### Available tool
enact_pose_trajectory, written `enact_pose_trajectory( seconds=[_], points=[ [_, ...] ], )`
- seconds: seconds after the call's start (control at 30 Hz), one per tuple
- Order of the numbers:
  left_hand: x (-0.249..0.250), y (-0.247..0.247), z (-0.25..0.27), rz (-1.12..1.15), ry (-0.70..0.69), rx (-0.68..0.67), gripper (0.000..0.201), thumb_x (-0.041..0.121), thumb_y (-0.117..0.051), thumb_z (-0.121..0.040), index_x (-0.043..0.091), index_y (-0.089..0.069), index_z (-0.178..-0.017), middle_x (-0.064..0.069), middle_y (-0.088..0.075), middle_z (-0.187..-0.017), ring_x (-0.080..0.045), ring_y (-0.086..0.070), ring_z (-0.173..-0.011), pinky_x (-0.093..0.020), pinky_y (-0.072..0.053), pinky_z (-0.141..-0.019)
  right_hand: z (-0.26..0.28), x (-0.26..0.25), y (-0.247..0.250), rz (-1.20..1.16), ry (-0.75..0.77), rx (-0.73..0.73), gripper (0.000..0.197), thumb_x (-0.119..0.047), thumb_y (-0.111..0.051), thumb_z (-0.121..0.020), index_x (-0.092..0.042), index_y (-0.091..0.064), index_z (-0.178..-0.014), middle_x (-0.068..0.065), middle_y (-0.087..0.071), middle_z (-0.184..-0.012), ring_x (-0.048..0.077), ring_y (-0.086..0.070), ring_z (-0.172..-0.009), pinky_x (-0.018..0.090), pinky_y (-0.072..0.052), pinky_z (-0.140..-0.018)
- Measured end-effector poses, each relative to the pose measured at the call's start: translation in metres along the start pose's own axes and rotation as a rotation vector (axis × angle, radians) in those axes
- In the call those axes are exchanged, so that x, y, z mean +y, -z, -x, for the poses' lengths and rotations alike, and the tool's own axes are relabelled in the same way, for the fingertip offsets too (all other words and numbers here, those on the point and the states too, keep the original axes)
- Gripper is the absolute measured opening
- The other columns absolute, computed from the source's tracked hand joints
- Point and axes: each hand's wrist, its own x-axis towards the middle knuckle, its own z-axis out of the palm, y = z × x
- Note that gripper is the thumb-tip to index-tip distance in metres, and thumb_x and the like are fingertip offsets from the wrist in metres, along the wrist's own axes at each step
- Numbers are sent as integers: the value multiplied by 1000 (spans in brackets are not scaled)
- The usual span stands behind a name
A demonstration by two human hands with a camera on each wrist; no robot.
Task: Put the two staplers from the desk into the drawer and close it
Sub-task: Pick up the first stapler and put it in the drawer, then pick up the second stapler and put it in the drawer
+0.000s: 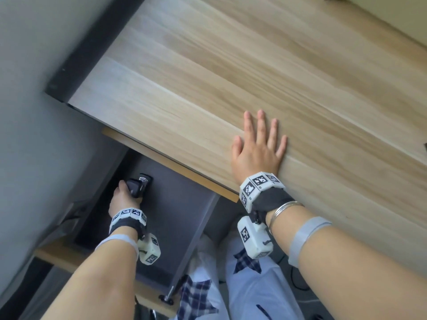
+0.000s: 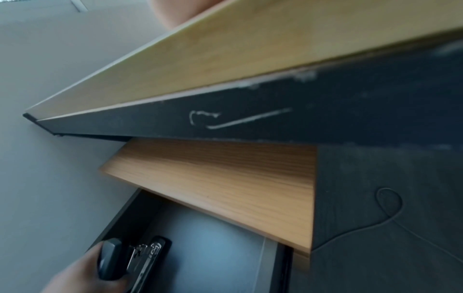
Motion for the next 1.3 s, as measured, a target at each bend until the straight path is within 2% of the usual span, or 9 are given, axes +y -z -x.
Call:
enact_pose_trajectory(
  seconds=[0.23, 0.43, 0.57, 0.73, 0.8, 0.9, 1.03, 1.2, 1.3],
  points=[
    [-1, -1, -4, -7, 0, -70, 72, 21, -69, -76, 8, -31, -135, -23, -48, -129, -43, -52, -116, -50, -48, -94, 1, -1, 1, 5, -11, -7, 62, -42, -23, -87, -36, -25, -149, -5, -24, -160, 26, -20, -148, 52, -14, -117],
    [6, 26, 12, -50, -61, -52, 59, 28, -75, -73, 7, -45, -118, -23, -50, -125, -44, -49, -114, -48, -46, -94, 1, -1, 3, -22, -12, -19, 61, -41, -27, -87, -35, -28, -148, -4, -28, -159, 28, -23, -147, 54, -16, -116],
    [25, 60, 34, -72, -170, -5, 43, 31, -67, -79, 6, -54, -112, -22, -55, -120, -41, -53, -110, -43, -45, -93, 1, -1, 8, -59, -21, -73, 58, -37, -36, -92, -36, -26, -149, -5, -24, -160, 27, -18, -149, 53, -11, -118],
    [64, 116, 76, -79, -343, 37, 25, 29, -49, -89, 9, -63, -97, -12, -68, -102, -31, -61, -89, -33, -46, -78, -1, 4, 22, -80, -1, -216, 58, -37, -34, -96, -38, -15, -151, -10, -9, -162, 23, -5, -151, 50, -3, -119],
    [86, 136, 96, -68, -439, 56, 24, 25, -49, -89, 7, -65, -96, -12, -70, -98, -27, -58, -80, -29, -43, -74, -4, 10, 32, -103, 27, -283, 58, -35, -36, -96, -39, -17, -150, -12, -9, -162, 21, -4, -151, 48, -5, -120],
    [125, 155, 121, -73, -573, 9, 24, 22, -50, -90, 4, -64, -95, -13, -68, -90, -26, -57, -80, -32, -46, -76, -13, 21, 49, -163, 67, -363, 54, -27, -42, -94, -35, -31, -146, -9, -19, -160, 19, -14, -149, 47, -13, -119],
    [190, 154, 147, -101, -708, -48, 23, 20, -51, -90, 3, -64, -100, -14, -70, -98, -27, -59, -84, -31, -45, -75, -28, 55, 75, -175, 53, -390, 42, -23, -43, -93, -30, -50, -134, -3, -43, -148, 22, -38, -136, 40, -24, -113],
    [276, 119, 173, -175, -815, -107, 25, 20, -52, -90, 2, -61, -105, -17, -67, -108, -32, -62, -99, -34, -47, -79, -54, 142, 109, -100, -105, -463, 33, -21, -43, -94, -27, -61, -121, 1, -52, -138, 27, -42, -131, 40, -31, -107],
    [319, 89, 186, -241, -822, -167, 29, 26, -53, -90, 4, -60, -108, -16, -66, -112, -31, -62, -101, -32, -46, -78, -64, 210, 125, -54, -236, -458, 34, -22, -41, -94, -26, -59, -123, 4, -50, -140, 29, -43, -130, 41, -33, -108]
  ],
)
